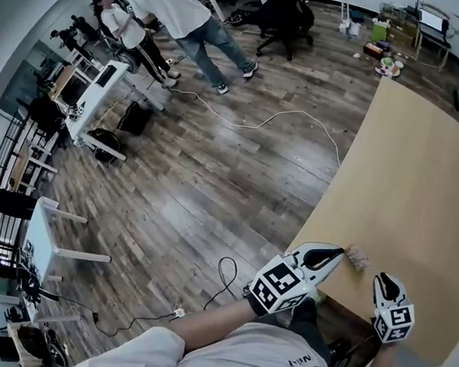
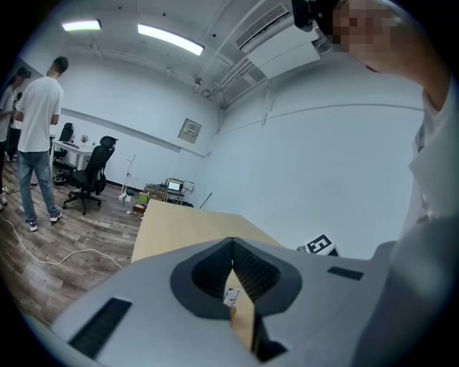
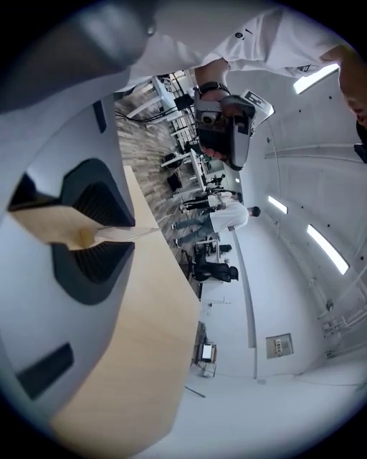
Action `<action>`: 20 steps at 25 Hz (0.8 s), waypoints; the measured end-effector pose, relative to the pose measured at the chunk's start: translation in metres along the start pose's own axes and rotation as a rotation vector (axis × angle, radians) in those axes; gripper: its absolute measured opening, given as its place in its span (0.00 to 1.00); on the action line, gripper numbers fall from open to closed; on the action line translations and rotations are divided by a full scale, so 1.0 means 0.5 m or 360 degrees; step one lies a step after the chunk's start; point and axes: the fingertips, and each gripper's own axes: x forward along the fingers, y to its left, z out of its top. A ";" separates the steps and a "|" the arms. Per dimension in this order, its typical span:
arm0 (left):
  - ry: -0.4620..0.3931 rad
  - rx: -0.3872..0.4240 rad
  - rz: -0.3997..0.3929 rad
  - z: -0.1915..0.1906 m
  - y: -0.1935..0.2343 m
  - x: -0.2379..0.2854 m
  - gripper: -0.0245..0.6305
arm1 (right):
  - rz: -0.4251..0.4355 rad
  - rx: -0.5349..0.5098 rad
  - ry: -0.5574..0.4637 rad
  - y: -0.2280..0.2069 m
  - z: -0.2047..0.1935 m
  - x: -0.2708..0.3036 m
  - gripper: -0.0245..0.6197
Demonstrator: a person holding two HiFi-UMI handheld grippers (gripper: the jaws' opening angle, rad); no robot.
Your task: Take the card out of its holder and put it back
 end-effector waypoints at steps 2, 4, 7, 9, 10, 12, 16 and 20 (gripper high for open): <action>-0.0003 0.0015 -0.0032 -0.003 -0.006 -0.011 0.06 | -0.0072 0.0007 -0.0020 0.020 0.008 -0.019 0.14; -0.0011 0.0030 -0.0079 0.008 -0.012 -0.031 0.06 | -0.0134 0.0027 -0.0058 0.050 0.038 -0.036 0.14; -0.0016 0.0054 -0.0148 0.036 -0.015 -0.055 0.06 | -0.0209 0.0062 -0.0131 0.089 0.102 -0.056 0.14; -0.0010 0.0070 -0.0193 0.035 -0.015 -0.057 0.06 | -0.0261 0.0092 -0.0200 0.103 0.128 -0.062 0.14; -0.0006 0.0080 -0.0211 0.030 -0.011 -0.057 0.06 | -0.0284 0.0111 -0.0240 0.109 0.138 -0.058 0.13; -0.0006 0.0102 -0.0225 0.029 0.009 -0.063 0.06 | -0.0310 0.0148 -0.0322 0.123 0.168 -0.039 0.11; -0.0021 0.0138 -0.0249 0.048 0.007 -0.089 0.06 | -0.0332 0.0215 -0.0458 0.173 0.235 -0.044 0.10; -0.0026 0.0170 -0.0334 0.075 -0.047 -0.119 0.06 | -0.0406 0.0284 -0.0545 0.226 0.285 -0.102 0.08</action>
